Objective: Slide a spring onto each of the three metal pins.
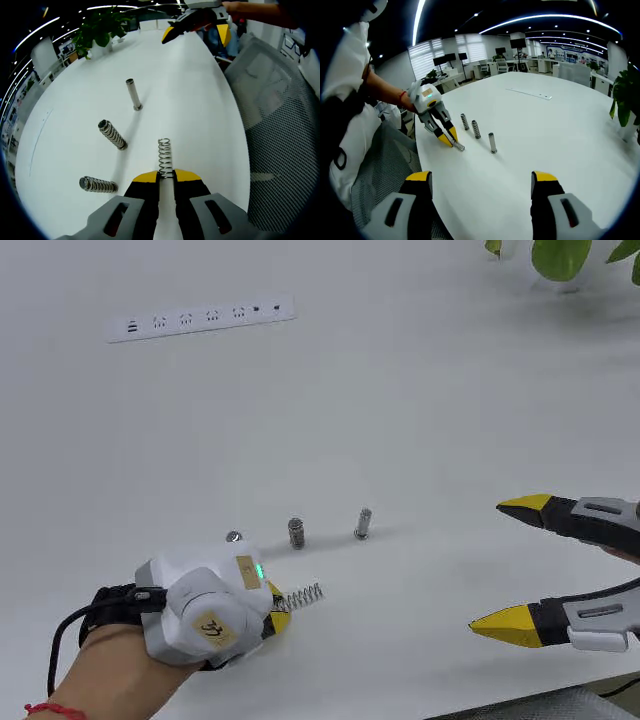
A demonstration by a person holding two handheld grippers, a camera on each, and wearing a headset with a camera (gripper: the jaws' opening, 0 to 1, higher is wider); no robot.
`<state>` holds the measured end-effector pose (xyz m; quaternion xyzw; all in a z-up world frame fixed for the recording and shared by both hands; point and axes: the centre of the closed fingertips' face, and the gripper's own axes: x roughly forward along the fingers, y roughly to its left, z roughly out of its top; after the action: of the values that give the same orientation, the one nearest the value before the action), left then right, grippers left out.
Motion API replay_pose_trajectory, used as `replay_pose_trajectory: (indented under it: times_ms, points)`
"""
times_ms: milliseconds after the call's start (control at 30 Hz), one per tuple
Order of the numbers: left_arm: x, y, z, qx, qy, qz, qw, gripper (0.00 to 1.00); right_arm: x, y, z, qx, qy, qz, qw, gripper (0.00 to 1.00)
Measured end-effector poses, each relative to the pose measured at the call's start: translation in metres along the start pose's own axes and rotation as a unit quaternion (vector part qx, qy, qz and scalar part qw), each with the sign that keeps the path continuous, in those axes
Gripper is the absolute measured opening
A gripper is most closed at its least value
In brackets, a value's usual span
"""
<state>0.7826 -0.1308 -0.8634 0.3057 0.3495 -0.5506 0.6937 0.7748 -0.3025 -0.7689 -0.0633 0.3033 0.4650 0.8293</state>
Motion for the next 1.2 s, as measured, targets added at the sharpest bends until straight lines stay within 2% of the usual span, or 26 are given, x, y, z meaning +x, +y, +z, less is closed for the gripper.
replay_pose_trajectory:
  times_ms: [167,400,533,667,833,967,1100,1200]
  points:
    - [-0.003,-0.003,0.001,-0.008,-0.008,-0.002,0.9999,0.10,0.002,0.004,0.002,-0.005,0.003,0.005,1.0000,0.81]
    - [-0.011,-0.004,0.004,-0.035,-0.033,-0.003,0.9988,0.10,0.005,0.008,0.011,-0.010,-0.002,0.009,0.9999,0.81]
    - [-0.024,-0.006,0.017,-0.051,-0.058,0.000,0.9970,0.10,0.005,0.011,0.020,-0.015,-0.008,0.012,0.9998,0.81]
    - [-0.034,-0.004,0.024,-0.061,-0.078,0.006,0.9950,0.10,0.006,0.014,0.030,-0.017,-0.017,0.016,0.9996,0.81]
    - [-0.051,-0.003,0.041,-0.075,-0.110,0.014,0.9910,0.10,0.007,0.019,0.047,-0.016,-0.033,0.023,0.9991,0.79]
    - [-0.063,0.001,0.057,-0.083,-0.139,0.022,0.9866,0.10,0.009,0.026,0.065,-0.006,-0.058,0.031,0.9978,0.77]
    - [-0.074,0.005,0.072,-0.097,-0.171,0.028,0.9800,0.10,0.012,0.031,0.085,0.012,-0.088,0.037,0.9954,0.72]
    - [-0.084,0.006,0.085,-0.104,-0.196,0.033,0.9745,0.10,0.014,0.035,0.101,0.036,-0.116,0.044,0.9917,0.67]
